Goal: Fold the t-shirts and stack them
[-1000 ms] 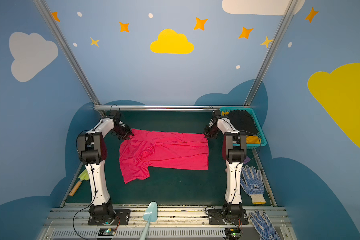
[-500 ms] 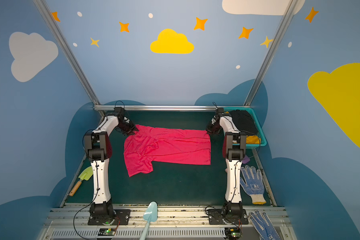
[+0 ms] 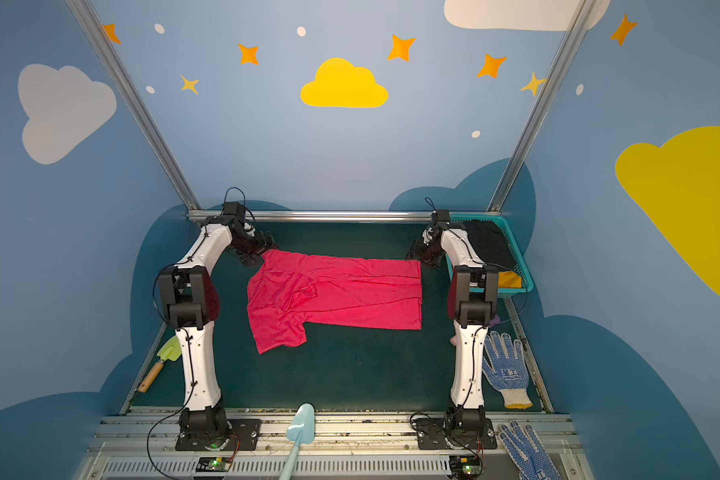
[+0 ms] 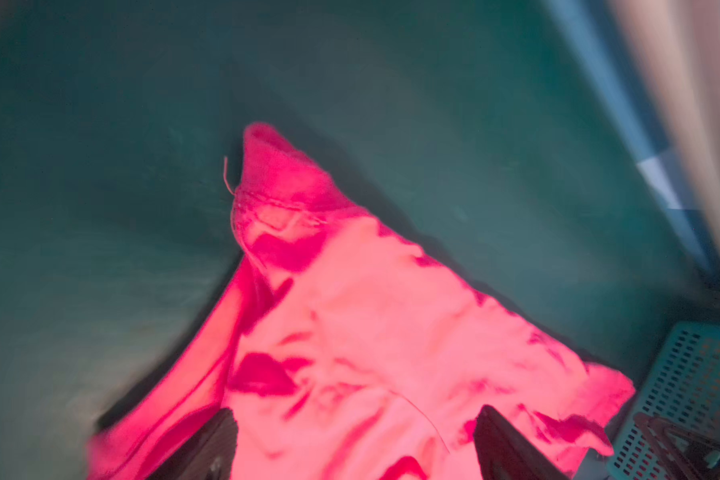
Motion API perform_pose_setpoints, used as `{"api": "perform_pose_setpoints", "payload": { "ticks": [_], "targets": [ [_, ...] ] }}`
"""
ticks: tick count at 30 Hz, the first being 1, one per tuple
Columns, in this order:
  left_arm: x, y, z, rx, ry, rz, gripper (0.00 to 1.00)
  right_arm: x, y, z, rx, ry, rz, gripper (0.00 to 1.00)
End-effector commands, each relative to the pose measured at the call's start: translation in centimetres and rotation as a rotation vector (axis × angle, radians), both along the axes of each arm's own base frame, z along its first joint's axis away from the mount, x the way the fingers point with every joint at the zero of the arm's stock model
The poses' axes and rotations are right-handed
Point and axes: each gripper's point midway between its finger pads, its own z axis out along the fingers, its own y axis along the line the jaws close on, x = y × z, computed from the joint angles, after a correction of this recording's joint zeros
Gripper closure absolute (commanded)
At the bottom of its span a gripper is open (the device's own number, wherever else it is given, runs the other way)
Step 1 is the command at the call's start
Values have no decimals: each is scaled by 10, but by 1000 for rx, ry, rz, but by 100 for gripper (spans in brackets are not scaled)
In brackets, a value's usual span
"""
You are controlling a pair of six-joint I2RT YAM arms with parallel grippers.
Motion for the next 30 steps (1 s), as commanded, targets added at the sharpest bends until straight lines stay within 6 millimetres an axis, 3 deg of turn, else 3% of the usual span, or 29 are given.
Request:
{"api": "perform_pose_setpoints", "payload": {
  "ticks": [1, 3, 6, 12, 15, 18, 24, 30],
  "targets": [
    [-26, 10, 33, 99, -7, 4, 8, -14, 3, 43, -41, -73, 25, 26],
    [-47, 17, 38, 156, 26, 31, 8, -26, 5, 51, -60, -81, 31, 26],
    [-95, 23, 33, 233, 94, 99, 10, -55, 12, 59, -77, -86, 43, 26],
    [-204, -4, 5, 266, 182, 162, 19, -122, 33, 59, -50, -101, 50, 27],
    [-248, -23, -15, 260, 231, 168, 25, -153, 37, 48, -65, -79, 54, 28],
    [-282, -26, -27, 299, 276, 200, 29, -180, 36, 38, -85, -48, 48, 29],
    [-318, -15, -45, 361, 309, 267, 34, -213, 26, 20, -92, -18, 14, 29],
    [-322, -23, -71, 311, 327, 283, 36, -219, 23, 15, -89, -2, -3, 30]
  ]
}}
